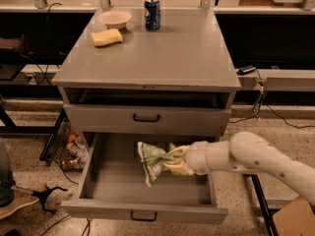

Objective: Pick green jalapeno chip bag from middle drawer and place on counter

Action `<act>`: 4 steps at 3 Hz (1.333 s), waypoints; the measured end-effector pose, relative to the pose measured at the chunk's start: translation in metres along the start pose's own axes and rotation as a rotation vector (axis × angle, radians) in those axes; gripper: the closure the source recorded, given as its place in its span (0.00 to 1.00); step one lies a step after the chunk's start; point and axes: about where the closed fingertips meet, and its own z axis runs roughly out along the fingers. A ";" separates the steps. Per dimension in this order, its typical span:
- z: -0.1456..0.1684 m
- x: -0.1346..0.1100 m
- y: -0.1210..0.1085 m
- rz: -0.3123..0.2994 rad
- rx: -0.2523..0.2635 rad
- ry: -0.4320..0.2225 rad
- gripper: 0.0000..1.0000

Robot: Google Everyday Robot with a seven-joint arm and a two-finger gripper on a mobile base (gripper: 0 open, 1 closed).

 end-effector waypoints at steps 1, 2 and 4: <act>-0.035 0.019 -0.002 0.028 0.063 0.002 1.00; -0.034 0.019 -0.002 0.029 0.061 -0.003 1.00; -0.121 -0.065 -0.050 -0.164 0.237 -0.106 1.00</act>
Offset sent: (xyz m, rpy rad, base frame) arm -0.0064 -0.0386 0.0062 0.0235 -0.0192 -0.0646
